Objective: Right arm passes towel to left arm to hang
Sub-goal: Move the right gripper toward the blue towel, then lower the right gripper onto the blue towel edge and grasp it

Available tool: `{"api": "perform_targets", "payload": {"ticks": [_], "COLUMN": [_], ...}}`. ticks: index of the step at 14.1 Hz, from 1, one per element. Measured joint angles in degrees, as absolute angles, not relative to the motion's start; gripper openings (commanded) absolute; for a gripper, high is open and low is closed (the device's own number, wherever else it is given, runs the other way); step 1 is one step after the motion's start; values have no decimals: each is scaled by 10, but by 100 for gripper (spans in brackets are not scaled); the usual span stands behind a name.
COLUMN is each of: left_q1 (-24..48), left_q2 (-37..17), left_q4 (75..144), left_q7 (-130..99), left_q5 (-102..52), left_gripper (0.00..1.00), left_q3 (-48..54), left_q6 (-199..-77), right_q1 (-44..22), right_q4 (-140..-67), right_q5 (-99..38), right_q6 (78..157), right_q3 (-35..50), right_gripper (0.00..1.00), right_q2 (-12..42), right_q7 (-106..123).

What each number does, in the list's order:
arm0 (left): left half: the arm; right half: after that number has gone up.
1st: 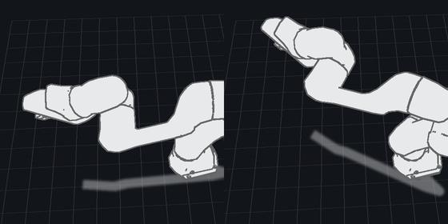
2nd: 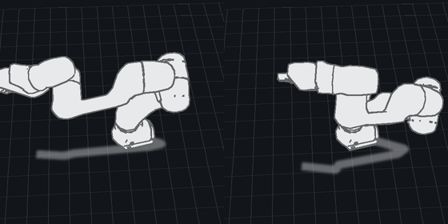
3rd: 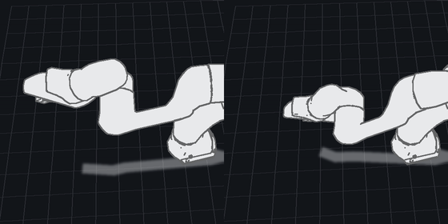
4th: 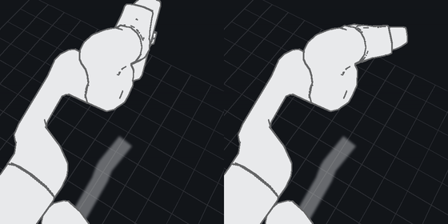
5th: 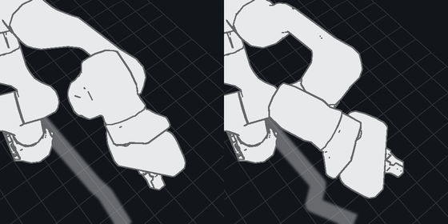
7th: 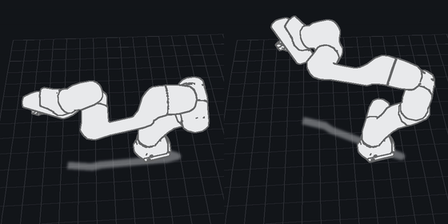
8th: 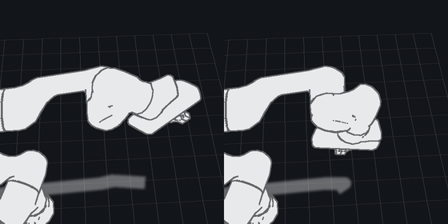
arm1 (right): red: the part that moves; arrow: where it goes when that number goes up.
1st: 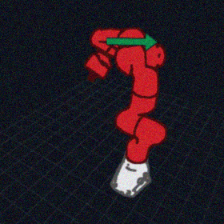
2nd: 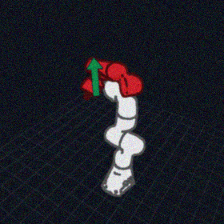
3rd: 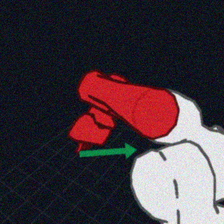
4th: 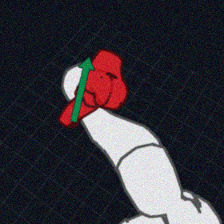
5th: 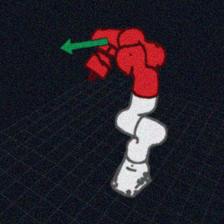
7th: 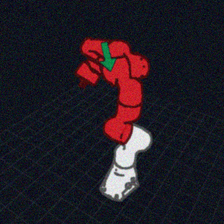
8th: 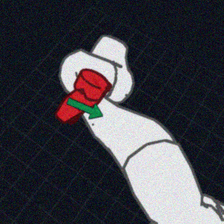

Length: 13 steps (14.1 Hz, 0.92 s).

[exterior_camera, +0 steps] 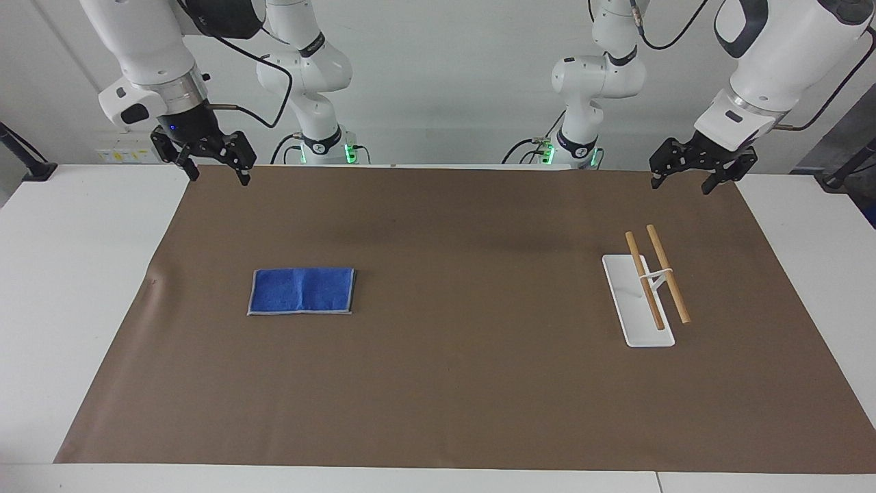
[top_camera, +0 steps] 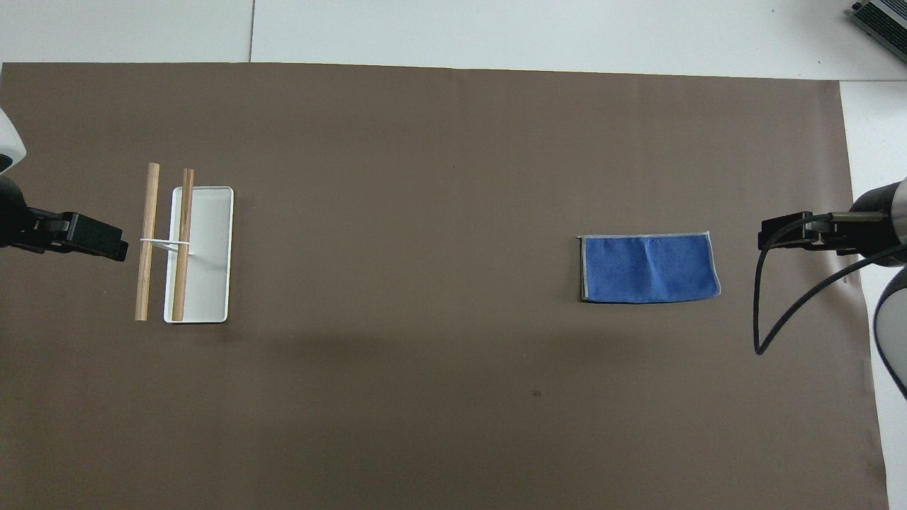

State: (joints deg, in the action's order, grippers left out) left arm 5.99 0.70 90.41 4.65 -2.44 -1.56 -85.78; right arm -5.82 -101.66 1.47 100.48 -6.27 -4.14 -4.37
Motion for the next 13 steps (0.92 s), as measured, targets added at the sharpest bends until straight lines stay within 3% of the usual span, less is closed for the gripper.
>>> {"api": "perform_targets", "payload": {"ticks": [13], "left_q1": [60], "left_q2": [7], "left_q4": [904], "left_q7": [46], "left_q5": [-24], "left_gripper": [100], "left_q3": [-16], "left_q6": [-858], "right_q1": [-94], "right_q4": [-1186], "right_q5": [15], "right_q6": [1306], "right_q3": [-61], "right_gripper": [100], "right_q2": [69], "right_q7": [-30]}}
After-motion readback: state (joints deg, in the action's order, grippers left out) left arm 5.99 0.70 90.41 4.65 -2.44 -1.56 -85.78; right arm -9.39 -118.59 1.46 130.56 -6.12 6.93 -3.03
